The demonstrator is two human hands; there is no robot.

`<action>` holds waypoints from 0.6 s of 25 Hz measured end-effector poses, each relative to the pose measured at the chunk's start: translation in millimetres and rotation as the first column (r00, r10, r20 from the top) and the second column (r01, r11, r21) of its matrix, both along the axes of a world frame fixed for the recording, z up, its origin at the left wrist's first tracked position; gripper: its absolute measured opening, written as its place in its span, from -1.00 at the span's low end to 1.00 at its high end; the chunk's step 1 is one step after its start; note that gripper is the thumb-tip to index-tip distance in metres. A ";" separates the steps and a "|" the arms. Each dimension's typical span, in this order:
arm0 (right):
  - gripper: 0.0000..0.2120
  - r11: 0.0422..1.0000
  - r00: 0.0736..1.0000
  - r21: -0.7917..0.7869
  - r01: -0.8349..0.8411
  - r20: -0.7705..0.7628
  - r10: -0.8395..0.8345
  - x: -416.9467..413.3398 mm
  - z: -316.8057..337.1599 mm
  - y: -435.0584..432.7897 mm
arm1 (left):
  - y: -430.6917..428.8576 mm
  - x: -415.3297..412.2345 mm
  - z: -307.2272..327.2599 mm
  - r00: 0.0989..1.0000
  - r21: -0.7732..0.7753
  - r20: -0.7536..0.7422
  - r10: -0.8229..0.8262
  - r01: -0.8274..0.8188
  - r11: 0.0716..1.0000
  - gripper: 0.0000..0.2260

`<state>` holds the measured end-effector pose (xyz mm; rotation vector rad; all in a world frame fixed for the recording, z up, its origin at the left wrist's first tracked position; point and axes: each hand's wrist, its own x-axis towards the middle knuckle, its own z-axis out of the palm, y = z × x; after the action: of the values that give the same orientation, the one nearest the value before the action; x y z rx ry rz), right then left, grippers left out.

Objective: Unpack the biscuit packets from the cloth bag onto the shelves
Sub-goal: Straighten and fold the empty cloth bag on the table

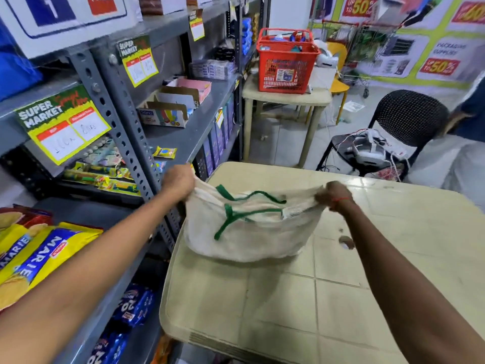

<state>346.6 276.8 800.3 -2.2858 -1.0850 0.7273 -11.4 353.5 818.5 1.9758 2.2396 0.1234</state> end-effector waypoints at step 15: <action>-0.64 0.500 0.883 0.754 0.426 -0.466 -0.049 66.7 164.6 26.3 | 48.3 26.9 194.1 0.104 0.252 0.968 -0.230 -0.433 0.865 -0.71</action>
<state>413.3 303.2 964.9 -1.3016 -0.6534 0.3600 15.5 401.8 1012.5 1.0161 1.2996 1.6801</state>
